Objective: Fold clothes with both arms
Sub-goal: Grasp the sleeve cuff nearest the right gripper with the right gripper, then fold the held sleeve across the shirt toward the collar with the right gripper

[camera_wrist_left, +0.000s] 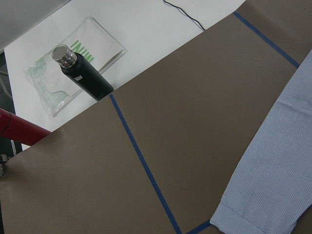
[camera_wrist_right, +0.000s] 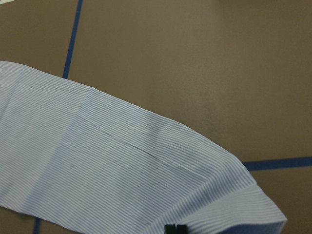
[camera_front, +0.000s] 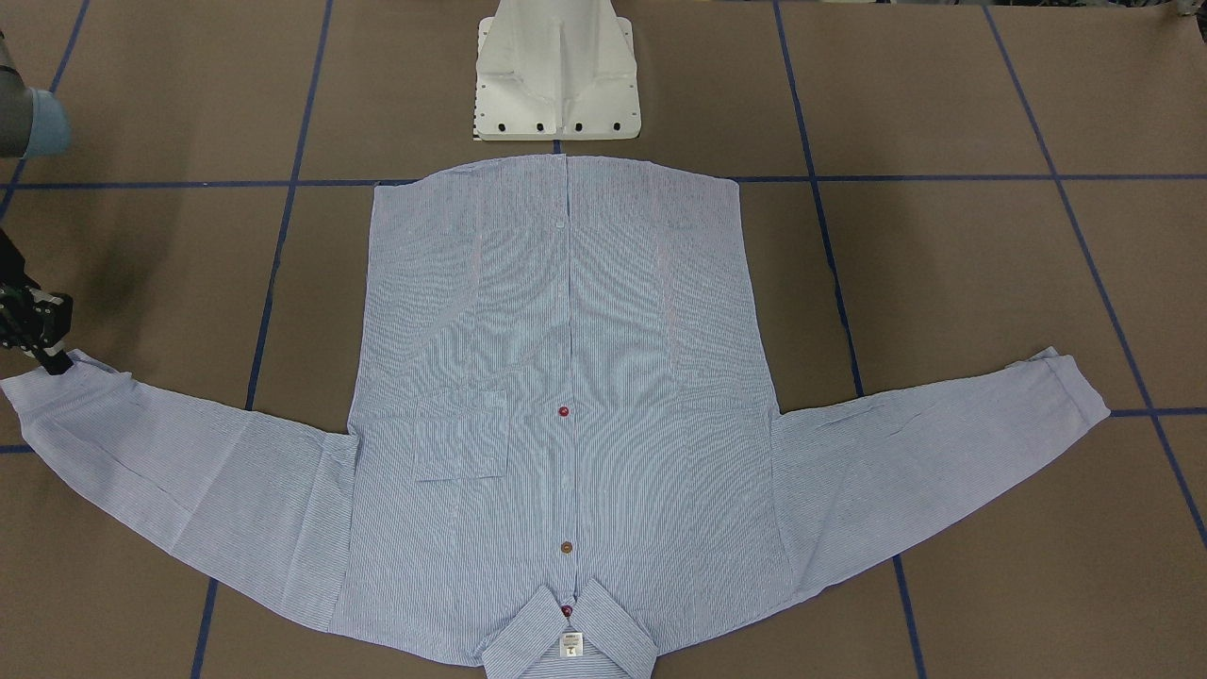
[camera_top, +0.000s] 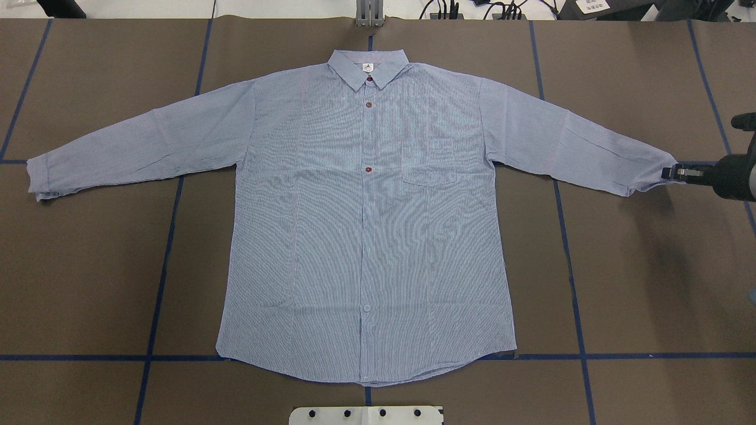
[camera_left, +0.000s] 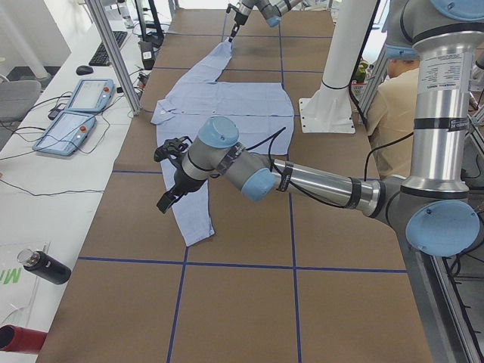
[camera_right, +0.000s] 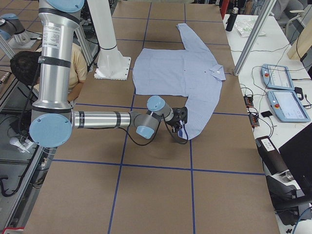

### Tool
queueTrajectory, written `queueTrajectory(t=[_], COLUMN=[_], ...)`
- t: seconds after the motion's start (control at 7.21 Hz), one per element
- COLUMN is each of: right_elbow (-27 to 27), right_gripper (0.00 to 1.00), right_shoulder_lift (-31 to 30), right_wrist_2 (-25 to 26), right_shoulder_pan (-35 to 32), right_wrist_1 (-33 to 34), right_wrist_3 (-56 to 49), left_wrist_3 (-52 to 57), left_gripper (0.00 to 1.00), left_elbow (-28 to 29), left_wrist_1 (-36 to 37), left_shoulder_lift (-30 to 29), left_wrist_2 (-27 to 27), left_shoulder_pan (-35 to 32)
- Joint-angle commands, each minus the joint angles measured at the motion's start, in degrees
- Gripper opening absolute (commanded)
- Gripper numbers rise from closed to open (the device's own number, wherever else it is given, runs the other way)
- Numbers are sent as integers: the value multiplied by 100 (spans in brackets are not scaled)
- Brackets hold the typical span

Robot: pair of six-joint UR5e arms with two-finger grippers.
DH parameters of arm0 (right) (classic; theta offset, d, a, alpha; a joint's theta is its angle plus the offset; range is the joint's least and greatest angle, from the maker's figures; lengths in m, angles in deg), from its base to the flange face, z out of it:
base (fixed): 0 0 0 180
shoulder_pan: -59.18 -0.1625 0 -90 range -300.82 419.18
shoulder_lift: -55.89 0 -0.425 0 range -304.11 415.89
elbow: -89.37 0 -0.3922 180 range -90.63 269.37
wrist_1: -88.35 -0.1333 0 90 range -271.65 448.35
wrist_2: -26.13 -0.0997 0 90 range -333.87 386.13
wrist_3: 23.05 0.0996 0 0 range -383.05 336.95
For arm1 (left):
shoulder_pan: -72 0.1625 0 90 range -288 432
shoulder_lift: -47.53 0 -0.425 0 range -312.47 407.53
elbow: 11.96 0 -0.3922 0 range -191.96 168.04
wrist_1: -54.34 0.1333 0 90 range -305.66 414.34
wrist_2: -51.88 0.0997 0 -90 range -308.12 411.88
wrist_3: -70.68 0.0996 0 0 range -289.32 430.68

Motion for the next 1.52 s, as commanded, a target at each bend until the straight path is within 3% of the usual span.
queueTrajectory(t=[0.0,0.28,0.42,0.55,0.83,1.11,1.25,1.39], right_elbow=[1330,1282,968,269,-1723,-3545,-3944,-3992], right_gripper=[0,0,0,0,0,0,0,0], right_shoulder_lift=[1032,2656,3814,4765,6463,7592,7779,7798], right_wrist_2=[-3,443,1221,1524,2340,2790,2941,3029], right_shoulder_pan=[-109,485,1011,1234,1551,1832,2060,2314], right_wrist_1=[2579,3945,4919,5120,5079,4336,4244,4200], right_wrist_3=[25,357,637,1075,1429,1764,1765,1757], left_wrist_3=[-9,-9,-9,-17,-18,-18,-18,-18], left_gripper=[100,100,100,100,100,100,100,100], left_elbow=[16,16,16,25,16,16,25,25], left_wrist_1=[0,0,0,0,0,0,0,0], left_shoulder_lift=[-9,-18,-18,-26,-18,-9,-9,-9], left_wrist_2=[0,0,0,0,0,0,0,0], left_shoulder_pan=[0,0,0,0,0,0,0,0])
